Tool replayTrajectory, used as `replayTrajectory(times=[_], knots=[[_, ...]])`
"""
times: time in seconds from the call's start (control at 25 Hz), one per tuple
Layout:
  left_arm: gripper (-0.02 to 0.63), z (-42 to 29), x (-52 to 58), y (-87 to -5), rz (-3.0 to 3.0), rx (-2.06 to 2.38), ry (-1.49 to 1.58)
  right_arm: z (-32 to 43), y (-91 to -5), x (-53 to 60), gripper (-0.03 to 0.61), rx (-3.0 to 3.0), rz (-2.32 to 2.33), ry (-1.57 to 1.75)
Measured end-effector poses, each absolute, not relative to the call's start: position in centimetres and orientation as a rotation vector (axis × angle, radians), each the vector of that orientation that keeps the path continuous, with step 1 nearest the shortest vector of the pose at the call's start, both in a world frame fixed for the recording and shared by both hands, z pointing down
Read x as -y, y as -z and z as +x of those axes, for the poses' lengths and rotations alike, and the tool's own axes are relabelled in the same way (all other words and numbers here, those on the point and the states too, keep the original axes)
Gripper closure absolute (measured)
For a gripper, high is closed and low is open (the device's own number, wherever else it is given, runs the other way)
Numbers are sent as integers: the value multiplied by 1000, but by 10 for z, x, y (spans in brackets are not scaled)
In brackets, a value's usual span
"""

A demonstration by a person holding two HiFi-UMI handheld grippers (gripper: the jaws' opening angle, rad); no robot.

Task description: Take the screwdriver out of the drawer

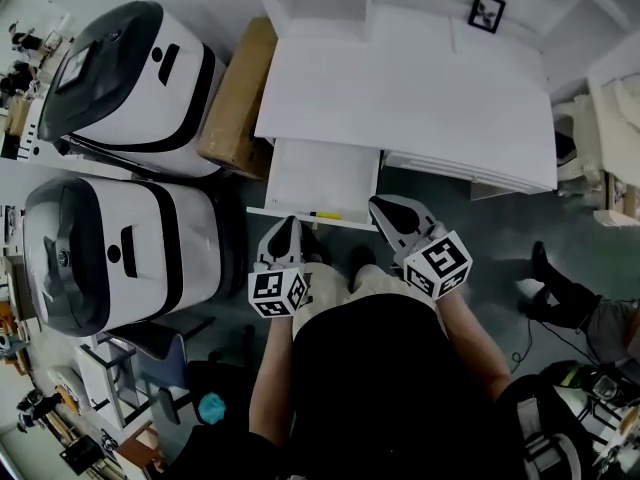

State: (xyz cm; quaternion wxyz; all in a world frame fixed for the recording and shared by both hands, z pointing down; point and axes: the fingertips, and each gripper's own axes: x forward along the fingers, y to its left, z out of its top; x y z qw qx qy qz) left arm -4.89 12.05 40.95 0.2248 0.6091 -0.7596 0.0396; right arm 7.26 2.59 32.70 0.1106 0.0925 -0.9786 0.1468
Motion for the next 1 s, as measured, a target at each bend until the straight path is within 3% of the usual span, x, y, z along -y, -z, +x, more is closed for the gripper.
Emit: replayTrajectory(times=[0.4,1.0], knots=[[591,-35,-105,-340,1852,2093,-27,70,-320,-20,560,2900,317,-406],[591,-83,-94,-347,1869,2053,-45,10,-378,-1,560,2729,192,-336]])
